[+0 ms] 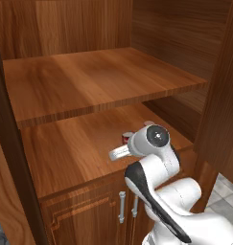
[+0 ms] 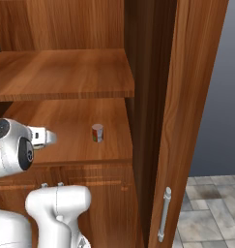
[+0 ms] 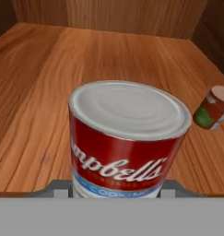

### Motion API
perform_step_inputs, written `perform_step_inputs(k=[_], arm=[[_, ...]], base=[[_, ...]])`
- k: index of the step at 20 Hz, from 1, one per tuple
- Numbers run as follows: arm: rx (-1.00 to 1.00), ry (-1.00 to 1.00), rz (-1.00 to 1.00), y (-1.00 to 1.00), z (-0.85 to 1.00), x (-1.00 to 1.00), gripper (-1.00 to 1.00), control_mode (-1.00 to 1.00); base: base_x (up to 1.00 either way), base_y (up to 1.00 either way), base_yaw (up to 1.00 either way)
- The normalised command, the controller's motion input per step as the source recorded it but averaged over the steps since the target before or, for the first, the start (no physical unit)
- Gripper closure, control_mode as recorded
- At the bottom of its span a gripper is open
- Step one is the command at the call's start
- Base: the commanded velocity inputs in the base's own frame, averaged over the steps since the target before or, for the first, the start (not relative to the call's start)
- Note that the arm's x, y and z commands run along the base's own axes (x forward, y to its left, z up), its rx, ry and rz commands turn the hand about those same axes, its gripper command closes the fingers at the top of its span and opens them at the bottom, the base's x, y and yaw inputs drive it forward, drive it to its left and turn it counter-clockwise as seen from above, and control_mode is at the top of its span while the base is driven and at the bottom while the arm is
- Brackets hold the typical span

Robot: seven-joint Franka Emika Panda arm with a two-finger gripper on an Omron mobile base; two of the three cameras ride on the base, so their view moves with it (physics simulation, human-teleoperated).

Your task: Restock the canned food cabinet by taking the new fresh canned food from the counter and placing it in the cabinet. Then, take the old canned food from the cabinet and place it on the counter.

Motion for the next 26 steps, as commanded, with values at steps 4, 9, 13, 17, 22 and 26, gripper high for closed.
perform_step_inputs(k=[4, 9, 13, 17, 22, 26], arm=[[0.0, 0.0, -0.02, -0.34, 1.0, -1.0, 1.0, -1.0], [0.0, 0.05, 0.0, -0.39, 0.94, -0.99, 1.0, -1.0], [0.0, 0.07, 0.0, -0.15, 0.19, -0.39, 1.0, -1.0], [0.0, 0.0, 0.0, 0.0, 0.0, 0.0, 1.0, -1.0], [0.0, 0.0, 0.0, -0.05, 0.0, -0.11, 1.0, 1.0], [0.0, 0.0, 0.0, 0.0, 0.0, 0.0, 1.0, 1.0]], base=[[0.0, 0.0, 0.0], [0.0, 0.0, 0.0], [0.0, 0.0, 0.0], [0.0, 0.0, 0.0], [-0.39, -0.39, 0.0], [-0.79, -0.76, 0.02]])
